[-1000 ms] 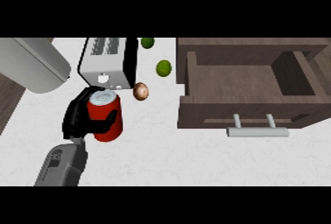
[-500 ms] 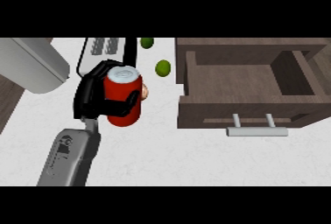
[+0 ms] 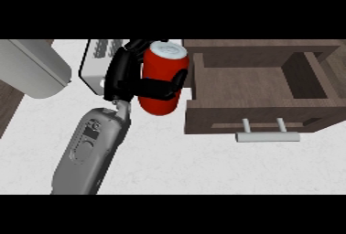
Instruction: Pick up the can, place it into the drawer and close the drawer
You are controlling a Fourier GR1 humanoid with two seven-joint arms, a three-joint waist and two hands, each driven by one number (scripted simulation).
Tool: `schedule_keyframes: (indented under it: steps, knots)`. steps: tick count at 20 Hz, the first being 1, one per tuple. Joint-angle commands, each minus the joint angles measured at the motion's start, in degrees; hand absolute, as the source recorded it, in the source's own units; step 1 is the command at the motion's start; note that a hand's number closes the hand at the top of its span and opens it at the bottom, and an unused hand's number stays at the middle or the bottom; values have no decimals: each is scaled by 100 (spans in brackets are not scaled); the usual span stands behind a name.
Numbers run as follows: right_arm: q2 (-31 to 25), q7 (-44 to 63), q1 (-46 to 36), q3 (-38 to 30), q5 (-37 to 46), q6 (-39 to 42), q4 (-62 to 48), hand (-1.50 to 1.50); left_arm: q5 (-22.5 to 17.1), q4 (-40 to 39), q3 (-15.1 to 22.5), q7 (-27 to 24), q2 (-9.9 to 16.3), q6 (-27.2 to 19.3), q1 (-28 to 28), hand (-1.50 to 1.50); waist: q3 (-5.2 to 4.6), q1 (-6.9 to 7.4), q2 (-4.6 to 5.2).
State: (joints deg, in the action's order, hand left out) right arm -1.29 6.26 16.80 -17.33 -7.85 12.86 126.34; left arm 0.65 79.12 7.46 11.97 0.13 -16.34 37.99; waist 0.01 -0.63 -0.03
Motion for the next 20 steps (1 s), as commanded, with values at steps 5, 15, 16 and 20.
schedule_keyframes:
  steps: [5,15,16,20]
  knots:
    - [-152,-41,-327,-218,-218,71,-392,-150,-103,-973,512,522,-12,-978,1841,150,4,-95,22]
    - [-95,71,-104,-101,-83,17,-96,-150,-587,-2513,313,550,-13,-1214,3377,150,3,-88,21]
    - [-71,-290,-15,-143,-44,130,-347,-150,-643,-2827,220,458,-13,-1221,3606,150,5,-121,30]
    - [90,2,-358,309,495,-160,-285,-150,-903,-3357,302,143,-13,-1149,3847,150,3,-83,38]
